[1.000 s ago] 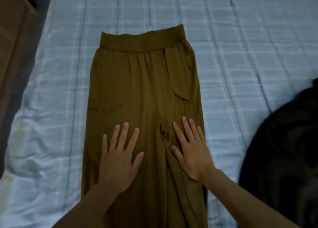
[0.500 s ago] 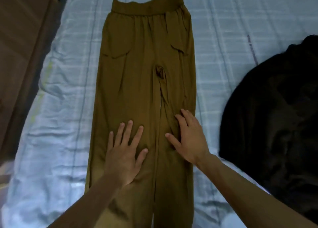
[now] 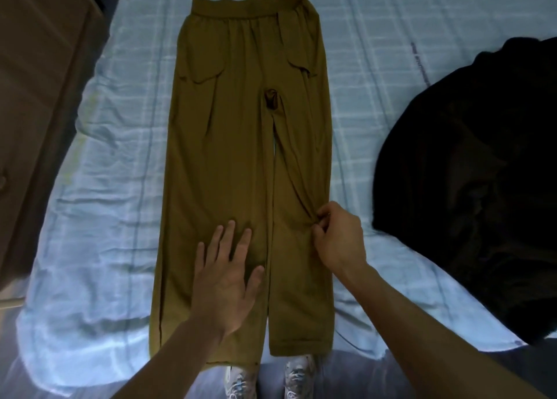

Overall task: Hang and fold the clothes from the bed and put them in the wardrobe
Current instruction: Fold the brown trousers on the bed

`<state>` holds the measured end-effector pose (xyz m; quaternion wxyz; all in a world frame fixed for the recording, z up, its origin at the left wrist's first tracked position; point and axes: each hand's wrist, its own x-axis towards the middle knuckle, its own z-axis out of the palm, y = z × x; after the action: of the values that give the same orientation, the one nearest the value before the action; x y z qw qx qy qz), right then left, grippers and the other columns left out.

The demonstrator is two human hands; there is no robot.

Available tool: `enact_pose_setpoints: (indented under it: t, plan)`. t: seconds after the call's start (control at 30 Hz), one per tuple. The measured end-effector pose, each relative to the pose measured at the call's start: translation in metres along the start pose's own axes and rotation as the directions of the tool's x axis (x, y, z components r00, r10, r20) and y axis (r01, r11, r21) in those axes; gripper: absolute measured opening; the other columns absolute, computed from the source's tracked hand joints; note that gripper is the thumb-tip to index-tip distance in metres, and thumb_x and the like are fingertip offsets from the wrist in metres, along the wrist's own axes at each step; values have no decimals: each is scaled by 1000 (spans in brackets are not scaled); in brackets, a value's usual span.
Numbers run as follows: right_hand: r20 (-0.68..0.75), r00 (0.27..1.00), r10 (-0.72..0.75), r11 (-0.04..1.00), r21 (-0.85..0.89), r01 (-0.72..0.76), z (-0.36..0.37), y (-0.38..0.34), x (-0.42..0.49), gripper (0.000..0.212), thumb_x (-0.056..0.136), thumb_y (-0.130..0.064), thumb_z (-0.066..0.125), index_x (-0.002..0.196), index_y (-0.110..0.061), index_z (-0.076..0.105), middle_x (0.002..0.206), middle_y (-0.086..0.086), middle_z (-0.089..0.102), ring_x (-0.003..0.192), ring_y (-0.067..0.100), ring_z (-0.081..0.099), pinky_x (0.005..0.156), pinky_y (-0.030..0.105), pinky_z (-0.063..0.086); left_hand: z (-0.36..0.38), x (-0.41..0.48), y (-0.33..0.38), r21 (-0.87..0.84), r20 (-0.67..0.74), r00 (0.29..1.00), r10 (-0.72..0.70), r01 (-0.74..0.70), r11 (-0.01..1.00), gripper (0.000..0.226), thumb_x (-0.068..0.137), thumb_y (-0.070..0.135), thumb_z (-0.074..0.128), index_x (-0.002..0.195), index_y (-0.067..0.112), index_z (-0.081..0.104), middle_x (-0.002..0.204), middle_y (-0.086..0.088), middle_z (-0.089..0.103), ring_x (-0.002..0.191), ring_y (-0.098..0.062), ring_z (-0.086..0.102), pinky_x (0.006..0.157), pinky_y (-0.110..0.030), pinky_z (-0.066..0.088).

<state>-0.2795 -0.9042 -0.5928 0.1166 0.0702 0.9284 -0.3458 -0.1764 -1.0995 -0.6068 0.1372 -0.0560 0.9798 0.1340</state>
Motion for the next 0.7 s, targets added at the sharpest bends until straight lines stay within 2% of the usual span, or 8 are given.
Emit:
enact_pose_setpoints:
  t: [0.13,0.27,0.37,0.4,0.47,0.57,0.63,0.7]
  plan:
    - [-76,996,-56,998,12,57,-12,-1,-6,12,91,-8,53,91,-16,62,83,1,61,73,11,58,69,31,53,-13,-2,24,-74,-117,993,33,-42,996,67,95,59,26,150,21,37,161,-5,26,150,-24,16,121,-50,21]
    - [-72,992,-103,984,141,113,-14,0,-20,9,97,-9,53,94,-16,58,99,2,51,80,-1,52,72,6,40,-17,4,57,-147,-173,973,153,-179,973,57,96,54,33,139,22,52,153,-2,42,143,-21,31,117,-44,29]
    - [-48,996,-71,966,244,81,-7,3,-32,6,97,-17,57,98,-20,52,96,3,55,82,4,53,75,16,42,-18,11,69,-269,-170,976,138,-180,946,51,97,51,34,137,24,52,143,3,50,133,-16,40,110,-33,33]
    - [-30,998,-46,963,265,53,-6,4,-37,15,95,-22,62,104,-21,50,95,1,57,83,7,56,75,21,46,-19,13,71,-325,-156,980,120,-165,931,47,99,48,37,139,26,49,140,5,51,129,-13,42,108,-29,34]
    - [45,999,2,949,314,-16,-6,3,-50,41,89,-28,71,119,-25,43,94,-11,60,82,2,60,71,17,51,-21,17,73,-434,-105,988,111,-146,889,43,102,41,41,144,30,42,133,7,53,122,-10,47,104,-25,38]
    - [132,990,50,941,325,-91,-3,4,-71,61,85,-23,75,131,-28,36,93,-19,57,79,-1,60,64,10,47,-30,20,77,-450,11,974,225,-196,871,49,103,48,32,151,42,27,116,6,58,105,-11,56,96,-36,47]
    - [113,993,38,966,250,-65,1,10,-78,41,87,-16,72,119,-21,48,90,-13,61,77,2,60,64,13,46,-32,22,81,-350,83,944,318,-271,897,52,100,59,22,151,48,20,105,4,58,96,-14,56,90,-39,47]
    - [98,995,-5,986,167,-11,0,13,-83,14,88,-11,68,97,-15,58,79,-11,62,69,2,58,63,13,44,-34,23,87,-330,116,931,346,-293,898,57,95,68,15,146,48,33,103,4,59,96,-15,57,88,-37,47]
